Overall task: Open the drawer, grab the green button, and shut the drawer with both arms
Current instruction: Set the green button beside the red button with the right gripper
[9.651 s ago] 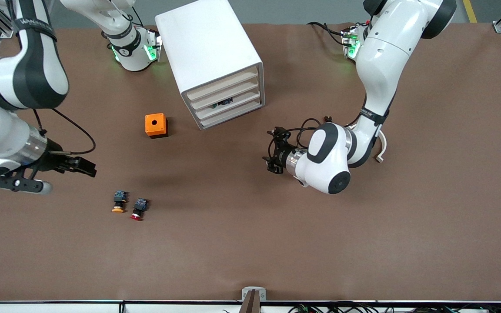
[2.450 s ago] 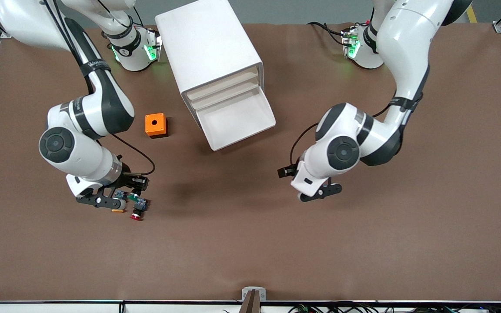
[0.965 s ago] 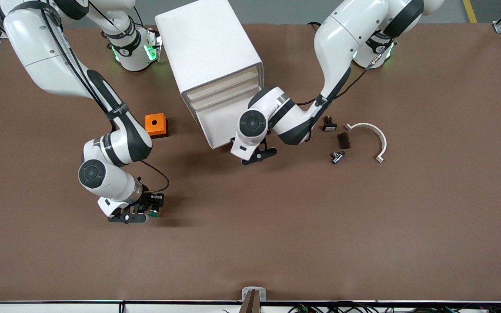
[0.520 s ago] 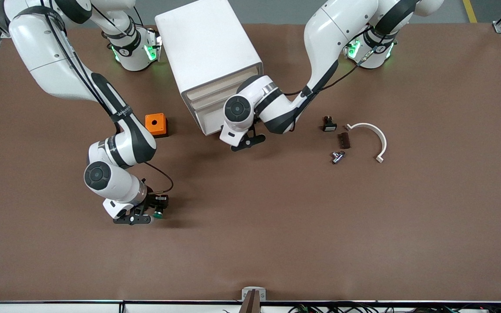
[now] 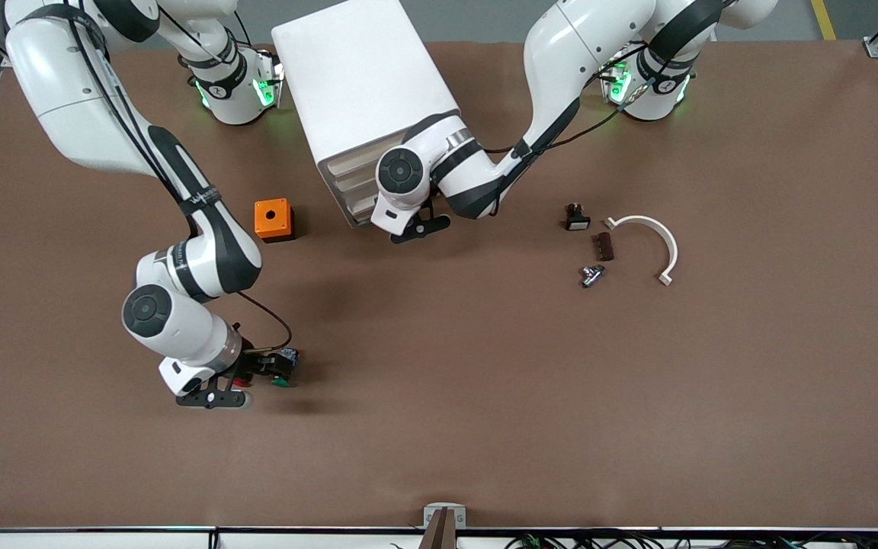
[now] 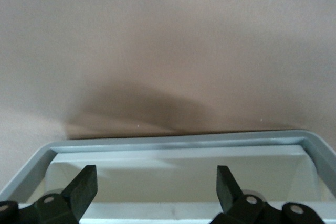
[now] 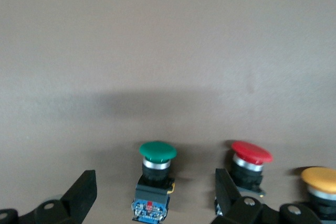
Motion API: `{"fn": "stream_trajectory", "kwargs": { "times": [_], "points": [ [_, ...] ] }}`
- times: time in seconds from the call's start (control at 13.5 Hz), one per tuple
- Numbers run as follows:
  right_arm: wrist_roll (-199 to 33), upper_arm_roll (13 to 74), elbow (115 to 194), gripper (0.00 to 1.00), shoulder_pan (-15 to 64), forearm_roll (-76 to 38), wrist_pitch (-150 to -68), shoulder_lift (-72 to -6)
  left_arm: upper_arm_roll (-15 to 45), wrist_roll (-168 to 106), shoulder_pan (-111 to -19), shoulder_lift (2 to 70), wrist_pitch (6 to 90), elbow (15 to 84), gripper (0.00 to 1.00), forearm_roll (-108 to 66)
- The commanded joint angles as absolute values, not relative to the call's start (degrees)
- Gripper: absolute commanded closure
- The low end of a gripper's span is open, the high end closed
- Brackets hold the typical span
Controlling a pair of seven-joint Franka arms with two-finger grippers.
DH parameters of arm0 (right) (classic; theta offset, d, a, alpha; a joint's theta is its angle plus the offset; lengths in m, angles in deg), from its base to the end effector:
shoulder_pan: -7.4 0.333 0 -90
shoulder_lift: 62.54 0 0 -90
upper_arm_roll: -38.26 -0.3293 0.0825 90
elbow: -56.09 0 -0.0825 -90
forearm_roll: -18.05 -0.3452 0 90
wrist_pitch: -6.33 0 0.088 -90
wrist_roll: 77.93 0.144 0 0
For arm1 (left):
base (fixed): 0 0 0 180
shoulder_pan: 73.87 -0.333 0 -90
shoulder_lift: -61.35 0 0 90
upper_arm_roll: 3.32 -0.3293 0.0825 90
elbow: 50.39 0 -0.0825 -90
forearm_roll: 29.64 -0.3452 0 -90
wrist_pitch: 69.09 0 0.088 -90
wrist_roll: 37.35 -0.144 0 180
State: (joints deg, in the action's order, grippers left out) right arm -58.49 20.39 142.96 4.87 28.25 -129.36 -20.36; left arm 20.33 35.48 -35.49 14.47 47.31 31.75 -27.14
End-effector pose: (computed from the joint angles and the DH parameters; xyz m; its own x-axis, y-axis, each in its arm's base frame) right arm 0.6942 0.1439 0.2535 0.9910 -0.0521 0.1237 -0.0381 -0.9928 -0.1132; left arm 0.3565 -0.5771 0.2209 0.8843 0.2939 -0.3628 0.2887 -0.9549 -0.0698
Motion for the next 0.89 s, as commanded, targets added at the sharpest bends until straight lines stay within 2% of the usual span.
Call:
{"fn": "stream_trajectory", "kwargs": {
  "times": [0.0,0.45,0.82],
  "points": [
    [-58.94,20.85,140.74,0.0,4.23,29.38,-124.74,-23.32,20.5,36.47,-34.85,15.39,47.1,32.4,0.0,-25.95],
    [-58.59,22.78,141.25,0.0,4.58,28.95,-112.34,-35.62,19.89,36.83,-36.42,15.91,47.1,31.87,0.0,-25.68],
    [-58.68,23.67,141.34,0.0,4.68,28.33,-103.46,-43.98,19.45,36.47,-49.86,22.75,46.05,31.7,0.0,-32.78]
  ]
}}
